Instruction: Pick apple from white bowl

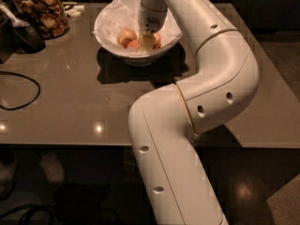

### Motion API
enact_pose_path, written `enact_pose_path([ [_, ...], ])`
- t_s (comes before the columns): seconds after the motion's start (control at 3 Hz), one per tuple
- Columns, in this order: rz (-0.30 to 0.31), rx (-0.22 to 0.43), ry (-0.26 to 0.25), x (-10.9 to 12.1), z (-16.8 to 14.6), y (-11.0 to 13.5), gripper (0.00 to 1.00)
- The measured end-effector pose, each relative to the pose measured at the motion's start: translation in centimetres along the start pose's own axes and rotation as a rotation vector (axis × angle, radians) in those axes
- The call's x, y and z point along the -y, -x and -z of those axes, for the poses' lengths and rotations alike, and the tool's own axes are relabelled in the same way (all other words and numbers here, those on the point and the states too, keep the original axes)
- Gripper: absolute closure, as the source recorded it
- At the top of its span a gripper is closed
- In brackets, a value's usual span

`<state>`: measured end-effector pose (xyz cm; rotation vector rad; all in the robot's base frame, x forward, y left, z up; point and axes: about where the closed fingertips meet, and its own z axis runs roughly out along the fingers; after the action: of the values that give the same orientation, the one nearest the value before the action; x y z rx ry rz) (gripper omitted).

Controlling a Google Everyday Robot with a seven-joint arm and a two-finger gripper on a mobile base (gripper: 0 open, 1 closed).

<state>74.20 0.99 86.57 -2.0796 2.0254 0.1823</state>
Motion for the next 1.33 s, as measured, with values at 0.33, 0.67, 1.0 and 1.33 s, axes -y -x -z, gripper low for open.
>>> enact_pose_path([
  [0.33, 0.000, 0.000, 0.000, 0.0, 0.0, 0.0, 0.74],
  [0.67, 0.000, 0.000, 0.000, 0.0, 0.0, 0.0, 0.97],
  [1.0, -0.001, 0.014, -0.043, 1.0, 0.2, 0.5, 1.00],
  [1.33, -0.004, 0.016, -0.089, 1.0, 2.7, 1.3, 1.00],
])
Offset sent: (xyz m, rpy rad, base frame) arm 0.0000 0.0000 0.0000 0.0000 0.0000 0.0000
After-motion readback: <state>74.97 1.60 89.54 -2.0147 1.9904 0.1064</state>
